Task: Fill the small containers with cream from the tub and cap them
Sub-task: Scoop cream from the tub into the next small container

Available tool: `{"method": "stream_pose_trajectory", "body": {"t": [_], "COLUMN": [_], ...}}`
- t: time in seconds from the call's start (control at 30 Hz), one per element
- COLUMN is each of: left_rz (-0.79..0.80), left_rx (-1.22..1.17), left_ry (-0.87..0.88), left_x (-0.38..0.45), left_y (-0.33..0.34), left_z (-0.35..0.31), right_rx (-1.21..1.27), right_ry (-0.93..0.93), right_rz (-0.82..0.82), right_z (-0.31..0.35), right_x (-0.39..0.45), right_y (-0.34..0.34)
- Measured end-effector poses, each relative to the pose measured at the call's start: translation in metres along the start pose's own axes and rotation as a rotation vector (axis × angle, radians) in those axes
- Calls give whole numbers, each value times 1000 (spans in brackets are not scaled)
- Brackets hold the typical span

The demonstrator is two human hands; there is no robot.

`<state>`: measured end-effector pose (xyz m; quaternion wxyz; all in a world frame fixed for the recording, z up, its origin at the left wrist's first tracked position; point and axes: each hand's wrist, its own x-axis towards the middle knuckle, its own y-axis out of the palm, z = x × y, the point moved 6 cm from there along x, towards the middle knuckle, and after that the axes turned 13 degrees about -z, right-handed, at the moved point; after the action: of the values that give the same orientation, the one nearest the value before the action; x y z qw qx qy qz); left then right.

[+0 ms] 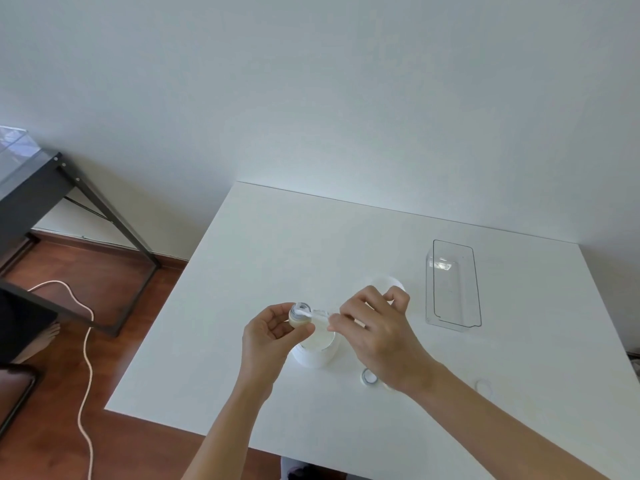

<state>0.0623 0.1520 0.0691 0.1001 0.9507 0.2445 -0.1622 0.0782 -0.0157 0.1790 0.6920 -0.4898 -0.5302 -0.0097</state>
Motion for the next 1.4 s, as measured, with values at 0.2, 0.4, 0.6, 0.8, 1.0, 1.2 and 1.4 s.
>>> {"method": "stream_pose_trajectory", "body": {"t": [0.2, 0.4, 0.6, 0.8, 1.0, 1.2, 1.4], "left_rz": [-5, -24, -32, -25, -19, -25, -47], "left_rx": [9, 6, 5, -3, -4, -3, -10], "left_ry": [0, 3, 13, 14, 29, 32, 26], "left_x": [0, 2, 2, 2, 2, 3, 5], "left_y": [0, -5, -9, -10, -11, -14, -16], "left_z": [1, 2, 3, 5, 4, 5, 4], "right_rx": [-9, 89, 62, -165, -209, 20, 154], "right_ry": [-10, 405, 510, 142, 71, 558, 1065], "right_rz": [-8, -78, 211, 532, 700, 897, 848], "right_z": [-6, -33, -40, -13, -1, -16, -45], "right_x": [-6, -1, -11, -11, -10, -39, -57], "right_y": [-7, -10, 26, 68, 86, 105, 93]}}
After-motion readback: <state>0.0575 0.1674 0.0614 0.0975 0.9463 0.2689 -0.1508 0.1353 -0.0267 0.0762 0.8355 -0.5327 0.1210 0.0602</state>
